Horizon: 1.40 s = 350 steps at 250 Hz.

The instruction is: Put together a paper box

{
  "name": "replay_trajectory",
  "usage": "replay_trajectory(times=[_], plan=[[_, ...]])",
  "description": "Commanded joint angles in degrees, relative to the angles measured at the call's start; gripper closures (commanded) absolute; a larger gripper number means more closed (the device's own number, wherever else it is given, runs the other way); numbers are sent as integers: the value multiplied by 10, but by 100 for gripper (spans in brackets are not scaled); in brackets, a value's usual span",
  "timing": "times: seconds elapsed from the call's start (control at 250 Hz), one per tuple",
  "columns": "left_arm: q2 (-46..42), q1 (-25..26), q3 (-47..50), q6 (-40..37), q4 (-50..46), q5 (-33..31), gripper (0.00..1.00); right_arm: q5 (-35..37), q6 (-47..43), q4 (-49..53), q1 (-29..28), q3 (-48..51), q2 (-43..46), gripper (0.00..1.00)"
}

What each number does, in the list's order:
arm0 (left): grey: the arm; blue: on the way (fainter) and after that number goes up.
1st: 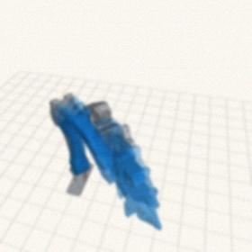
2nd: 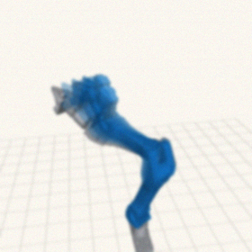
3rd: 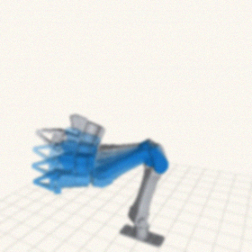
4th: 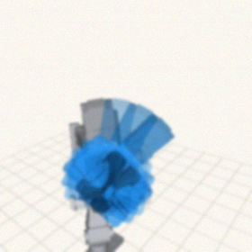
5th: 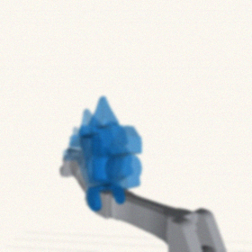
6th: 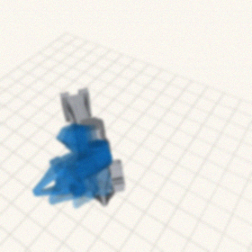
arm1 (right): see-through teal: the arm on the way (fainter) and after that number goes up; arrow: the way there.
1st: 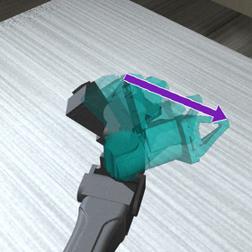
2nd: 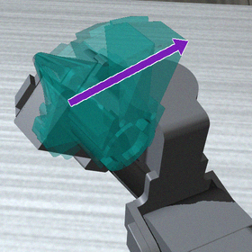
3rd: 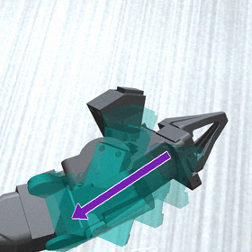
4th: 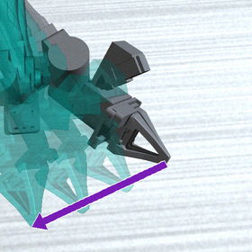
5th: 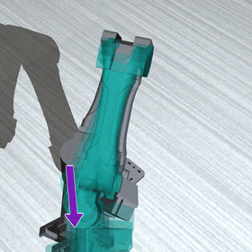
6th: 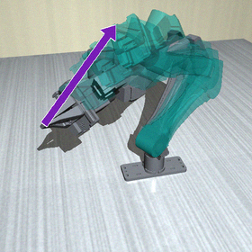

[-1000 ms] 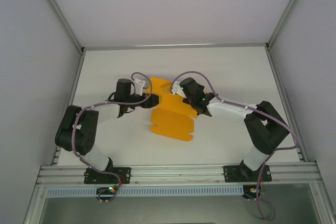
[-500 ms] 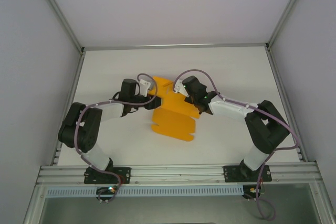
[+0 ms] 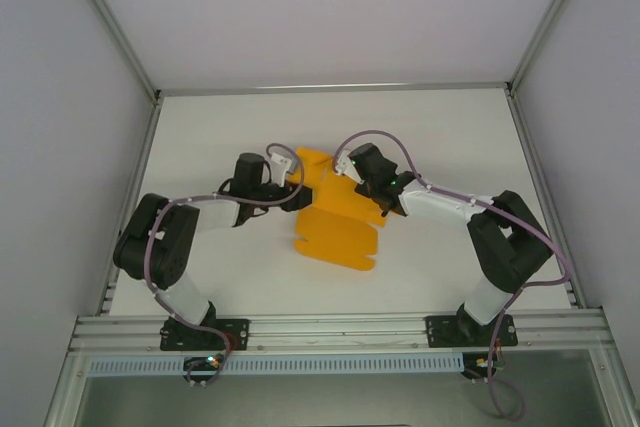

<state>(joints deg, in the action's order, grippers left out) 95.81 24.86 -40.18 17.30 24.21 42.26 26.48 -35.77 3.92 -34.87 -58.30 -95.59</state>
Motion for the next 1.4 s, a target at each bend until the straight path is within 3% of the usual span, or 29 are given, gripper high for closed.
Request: replay_trajectory(times=[0.0, 0.124, 0.292, 0.427, 0.567, 0.679, 0.755, 0.891, 0.982, 1.166, 1.23, 1.394], plan=[[-30, -21, 50, 52, 90, 49, 58, -26, 25, -30, -1, -5, 26, 100], [-25, -43, 92, 118, 230, 76, 57, -78, 46, -22, -1, 5, 51, 100], [-22, -45, 96, 130, 261, 73, 62, -107, 45, -4, -1, 6, 61, 100], [-48, -44, 91, 97, 209, 36, 64, -113, 43, 11, -3, 4, 59, 100], [-83, -36, 76, 33, 118, 3, 72, -112, 46, 14, -3, 2, 57, 100], [-103, -13, 48, -38, 17, -78, 81, -116, 49, 28, -3, -8, 49, 100], [-110, 32, 27, -86, -47, -139, 86, -111, 49, 37, -5, -14, 40, 100], [-110, 75, 3, -131, -106, -245, 91, -99, 48, 36, -10, -15, 33, 100], [-102, 106, -5, -141, -119, -316, 92, -92, 47, 33, -17, -12, 33, 100], [-74, 161, -25, -144, -118, -385, 93, -52, 45, 51, -44, -27, 19, 100], [-62, 160, -37, -119, -128, -386, 84, -38, 41, 47, -49, -23, 18, 100], [-75, 152, -35, -73, -143, -390, 83, -28, 36, 36, -49, -6, 30, 100]])
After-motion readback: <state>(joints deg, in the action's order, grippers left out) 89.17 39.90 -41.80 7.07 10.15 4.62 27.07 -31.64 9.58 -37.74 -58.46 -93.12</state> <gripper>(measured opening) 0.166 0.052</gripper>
